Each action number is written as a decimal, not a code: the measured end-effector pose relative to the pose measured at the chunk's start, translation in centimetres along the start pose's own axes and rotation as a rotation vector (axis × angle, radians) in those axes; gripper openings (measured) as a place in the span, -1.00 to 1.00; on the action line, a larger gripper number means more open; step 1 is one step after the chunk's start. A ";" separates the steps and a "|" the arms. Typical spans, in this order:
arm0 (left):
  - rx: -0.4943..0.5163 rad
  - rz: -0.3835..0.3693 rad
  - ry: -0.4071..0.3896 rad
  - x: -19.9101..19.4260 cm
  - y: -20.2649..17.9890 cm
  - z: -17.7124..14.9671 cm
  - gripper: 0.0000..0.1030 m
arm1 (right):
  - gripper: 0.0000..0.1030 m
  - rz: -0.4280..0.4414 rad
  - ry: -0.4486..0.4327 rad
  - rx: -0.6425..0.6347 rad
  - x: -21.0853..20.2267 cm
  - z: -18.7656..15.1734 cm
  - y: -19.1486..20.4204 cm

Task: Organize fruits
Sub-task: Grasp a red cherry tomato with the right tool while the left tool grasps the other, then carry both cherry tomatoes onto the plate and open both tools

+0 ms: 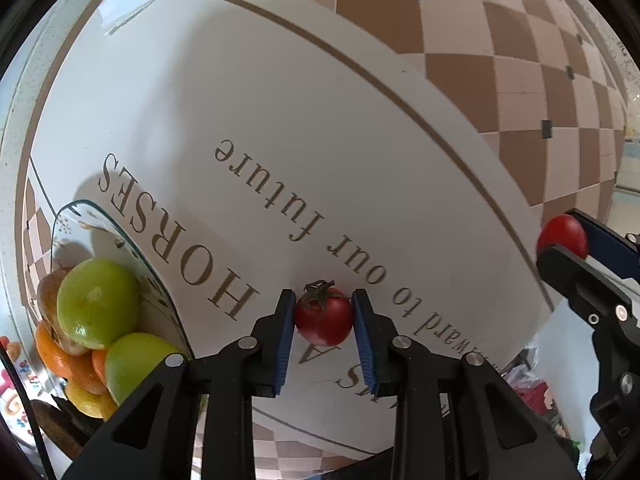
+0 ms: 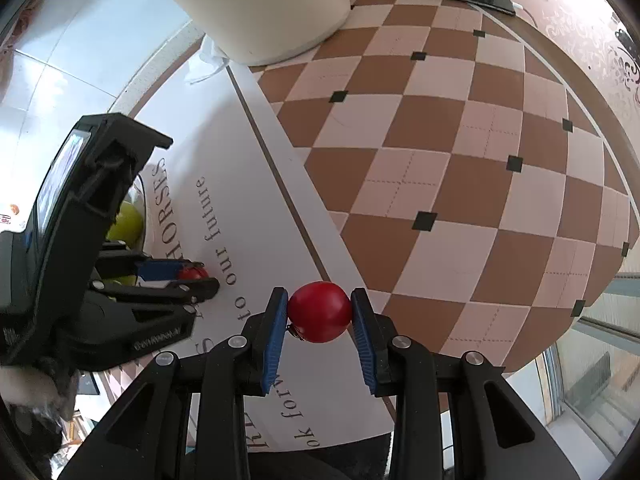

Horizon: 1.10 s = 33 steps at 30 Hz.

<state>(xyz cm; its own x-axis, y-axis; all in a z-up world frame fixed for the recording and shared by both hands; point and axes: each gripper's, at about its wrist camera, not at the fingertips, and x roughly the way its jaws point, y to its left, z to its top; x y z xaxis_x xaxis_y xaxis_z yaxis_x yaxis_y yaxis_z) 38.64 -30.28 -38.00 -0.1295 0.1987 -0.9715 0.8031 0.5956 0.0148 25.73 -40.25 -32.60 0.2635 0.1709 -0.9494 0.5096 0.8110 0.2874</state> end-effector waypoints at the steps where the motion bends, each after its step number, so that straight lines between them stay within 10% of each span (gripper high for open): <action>1: -0.008 -0.006 -0.014 -0.3 0.0 -0.3 -0.50 | -0.32 0.000 -0.002 -0.002 -0.2 0.1 0.2; 10: -0.222 -0.190 -0.197 -5.2 3.5 -5.8 -0.50 | -0.32 0.009 -0.032 -0.065 -2.8 0.5 2.6; 22: -0.648 -0.325 -0.402 -10.7 17.1 -18.3 -0.50 | -0.32 0.174 -0.066 -0.355 -5.4 0.3 18.0; 33: -0.965 -0.397 -0.375 -4.7 26.5 -25.9 -0.50 | -0.32 0.219 0.097 -0.496 3.9 -2.9 29.0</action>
<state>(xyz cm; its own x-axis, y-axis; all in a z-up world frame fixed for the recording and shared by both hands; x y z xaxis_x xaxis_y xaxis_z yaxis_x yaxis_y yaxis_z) 45.41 4.75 -26.95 0.0380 -0.2922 -0.9556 -0.0676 0.9533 -0.2942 39.12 -14.44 -28.31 0.2313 0.3972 -0.8881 -0.0024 0.9131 0.4077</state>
